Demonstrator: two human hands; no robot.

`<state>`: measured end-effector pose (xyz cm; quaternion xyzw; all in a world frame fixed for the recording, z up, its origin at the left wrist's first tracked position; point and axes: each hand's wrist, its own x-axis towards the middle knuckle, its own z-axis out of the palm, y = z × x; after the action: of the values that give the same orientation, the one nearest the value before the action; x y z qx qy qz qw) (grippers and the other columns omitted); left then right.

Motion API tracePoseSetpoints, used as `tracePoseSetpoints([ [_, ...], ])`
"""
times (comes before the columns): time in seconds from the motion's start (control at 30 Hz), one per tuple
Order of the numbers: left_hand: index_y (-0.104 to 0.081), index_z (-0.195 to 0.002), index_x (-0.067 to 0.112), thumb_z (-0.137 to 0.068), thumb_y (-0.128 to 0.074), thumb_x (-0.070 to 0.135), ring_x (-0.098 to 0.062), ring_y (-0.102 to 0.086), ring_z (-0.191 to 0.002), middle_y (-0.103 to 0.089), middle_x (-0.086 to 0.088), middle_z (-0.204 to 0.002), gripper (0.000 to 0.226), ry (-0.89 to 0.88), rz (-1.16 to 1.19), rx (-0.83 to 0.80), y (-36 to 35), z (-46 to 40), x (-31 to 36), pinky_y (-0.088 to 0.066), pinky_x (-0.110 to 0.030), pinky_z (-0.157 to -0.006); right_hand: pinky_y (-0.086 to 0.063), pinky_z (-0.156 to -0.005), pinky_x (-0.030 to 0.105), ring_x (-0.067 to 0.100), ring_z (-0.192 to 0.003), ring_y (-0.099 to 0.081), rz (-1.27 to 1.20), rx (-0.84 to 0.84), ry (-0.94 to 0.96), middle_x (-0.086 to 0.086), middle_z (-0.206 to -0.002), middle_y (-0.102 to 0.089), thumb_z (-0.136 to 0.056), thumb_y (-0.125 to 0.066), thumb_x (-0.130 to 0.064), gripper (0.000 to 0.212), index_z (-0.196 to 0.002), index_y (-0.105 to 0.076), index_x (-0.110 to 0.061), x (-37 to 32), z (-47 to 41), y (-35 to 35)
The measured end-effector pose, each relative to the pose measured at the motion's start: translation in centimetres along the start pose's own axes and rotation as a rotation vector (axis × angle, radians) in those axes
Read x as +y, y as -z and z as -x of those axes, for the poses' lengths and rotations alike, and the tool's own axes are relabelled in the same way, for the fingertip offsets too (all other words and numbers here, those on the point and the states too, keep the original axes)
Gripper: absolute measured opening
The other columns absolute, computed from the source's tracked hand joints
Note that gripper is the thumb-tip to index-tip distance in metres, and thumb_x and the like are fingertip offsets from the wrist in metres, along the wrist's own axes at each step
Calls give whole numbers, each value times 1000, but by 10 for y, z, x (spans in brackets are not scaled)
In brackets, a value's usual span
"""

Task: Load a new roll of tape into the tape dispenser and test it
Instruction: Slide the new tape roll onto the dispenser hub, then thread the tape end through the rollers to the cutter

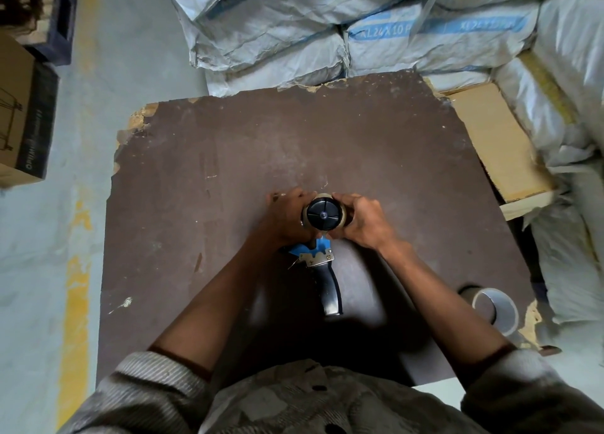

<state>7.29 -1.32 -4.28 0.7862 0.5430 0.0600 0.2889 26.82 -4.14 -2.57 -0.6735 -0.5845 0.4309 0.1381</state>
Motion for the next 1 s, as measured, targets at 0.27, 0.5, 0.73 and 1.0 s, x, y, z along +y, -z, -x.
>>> tracePoseSetpoints([
  [0.27,-62,-100,29,-54,-78,54,-24,-45,-122,-45,-2,-131,54,148,-23,265,-11,55,-5,-20,-32,-89,-31,-123,32,19,-145,-43,-3,89,116,5,-157,-47,-69,-94,-23,99,-154,-43,-15,22,27,-20],
  [0.5,-72,-108,31,-69,-66,55,-31,-34,-138,-40,-11,-148,46,207,10,127,-17,53,-4,-27,-49,-109,-55,-94,32,19,-107,-65,-269,217,-73,1,-120,-63,-79,-78,-57,62,-129,-50,-35,27,60,-42],
  [0.73,-77,-101,29,-82,-67,44,-32,-39,-132,-48,-7,-146,26,240,-119,189,-22,42,2,-27,-47,-106,-50,-77,29,15,-84,-59,-398,121,-227,6,-95,-62,-77,-66,-76,74,-127,-47,-25,32,85,-69],
  [1.0,-78,-101,31,-82,-67,46,-32,-45,-125,-53,-3,-145,27,277,-142,242,-37,45,4,-30,-45,-101,-53,-80,33,15,-93,-65,-345,1,-283,-4,-100,-66,-67,-88,-55,73,-121,-49,-25,27,90,-88],
])
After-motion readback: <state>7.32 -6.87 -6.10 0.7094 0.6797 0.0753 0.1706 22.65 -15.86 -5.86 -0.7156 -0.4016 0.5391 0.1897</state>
